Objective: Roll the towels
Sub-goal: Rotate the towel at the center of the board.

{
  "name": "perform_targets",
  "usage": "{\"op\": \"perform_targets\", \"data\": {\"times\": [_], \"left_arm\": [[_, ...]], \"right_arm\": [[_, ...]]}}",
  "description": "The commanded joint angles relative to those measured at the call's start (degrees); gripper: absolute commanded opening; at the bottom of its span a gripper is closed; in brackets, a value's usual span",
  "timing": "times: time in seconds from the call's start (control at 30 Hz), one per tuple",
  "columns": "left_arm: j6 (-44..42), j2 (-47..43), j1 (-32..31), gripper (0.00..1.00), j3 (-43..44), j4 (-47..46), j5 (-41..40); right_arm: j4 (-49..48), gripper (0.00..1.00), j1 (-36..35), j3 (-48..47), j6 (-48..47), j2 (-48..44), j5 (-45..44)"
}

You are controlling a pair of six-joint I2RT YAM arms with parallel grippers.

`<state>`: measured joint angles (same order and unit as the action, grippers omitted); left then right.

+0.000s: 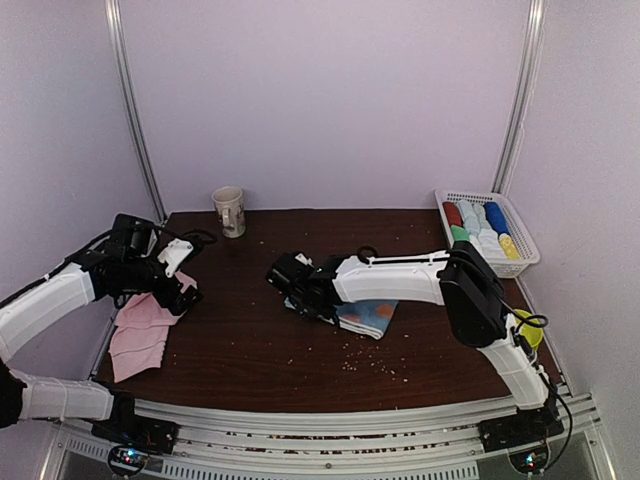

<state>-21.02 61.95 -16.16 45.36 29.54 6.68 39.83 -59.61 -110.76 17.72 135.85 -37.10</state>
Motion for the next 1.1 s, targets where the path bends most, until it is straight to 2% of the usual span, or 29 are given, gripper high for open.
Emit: {"op": "perform_targets", "data": {"times": [0.0, 0.17, 0.33, 0.67, 0.8, 0.9, 1.07], "left_arm": [[0.5, -1.1, 0.3, 0.98, -0.4, -2.7, 0.8], [0.5, -1.1, 0.4, 0.98, -0.5, -2.7, 0.9], [0.6, -1.5, 0.4, 0.98, -0.4, -2.6, 0.8], [0.5, -1.1, 0.4, 0.98, -0.4, -2.6, 1.1], [0.0, -1.1, 0.4, 0.98, -0.1, -2.5, 0.9], [-1.0, -0.4, 0.4, 0.98, 0.6, -2.5, 0.5], [-5.8, 2.4, 0.3, 0.98, 3.4, -2.8, 3.9]], "right_arm": [[0.8, 0.91, -0.1, -2.4, -0.5, 3.9, 4.8], [-3.6, 0.92, -0.4, -3.2, -0.8, 4.6, 12.3], [0.5, 0.93, 2.5, -12.3, 2.1, 9.8, 6.0], [-1.1, 0.93, 14.2, -10.2, 7.5, 9.8, 5.3], [-6.0, 0.95, 13.8, -6.5, 6.5, 1.0, 11.1], [-9.0, 0.97, 13.8, 0.5, 7.5, -9.2, 10.7], [-14.7, 1.0, 14.0, 20.4, 4.3, -27.2, 9.9]]}}
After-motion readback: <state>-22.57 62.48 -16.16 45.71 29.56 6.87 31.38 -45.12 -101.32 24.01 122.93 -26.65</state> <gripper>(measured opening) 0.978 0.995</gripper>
